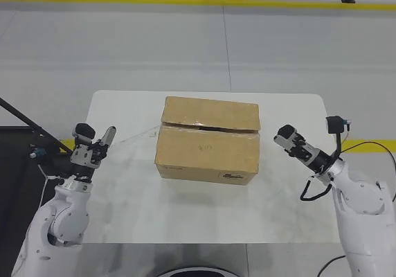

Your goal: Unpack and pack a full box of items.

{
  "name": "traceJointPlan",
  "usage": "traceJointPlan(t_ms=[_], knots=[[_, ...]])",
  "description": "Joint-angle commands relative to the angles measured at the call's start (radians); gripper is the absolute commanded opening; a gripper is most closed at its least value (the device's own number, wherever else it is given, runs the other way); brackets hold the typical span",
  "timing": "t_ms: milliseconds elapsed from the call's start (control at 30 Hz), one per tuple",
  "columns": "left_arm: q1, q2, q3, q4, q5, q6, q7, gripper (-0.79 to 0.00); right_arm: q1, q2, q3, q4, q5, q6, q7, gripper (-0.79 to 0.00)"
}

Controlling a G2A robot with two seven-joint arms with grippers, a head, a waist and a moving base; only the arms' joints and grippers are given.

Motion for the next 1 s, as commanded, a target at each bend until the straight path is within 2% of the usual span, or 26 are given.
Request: traceJointPlan(t_ms=[0, 267, 600, 967], knots=[[-0.01, 0.002, -0.002, -0.006, -0.052, -0.014, -0.063, 0.0, 0.023, 0.005, -0.011, 0.034, 0.064, 0.014, 0.069, 0.0], [-0.025, 0.006, -0.006, -0.012, -0.184, -0.035, -0.189, 0.0, 0.09, 0.009, -0.078, 0.139, 0.192, 0.041, 0.161, 0.0], [-0.008, 0.006, -0.008, -0.022, -0.177, -0.036, -0.163, 0.0, 0.144, 0.011, -0.146, 0.208, 0.294, 0.023, 0.211, 0.0], [0.002, 0.006, -0.005, -0.028, -0.188, -0.043, -0.152, 0.0, 0.167, 0.02, -0.156, 0.246, 0.554, 0.007, 0.362, 0.0]])
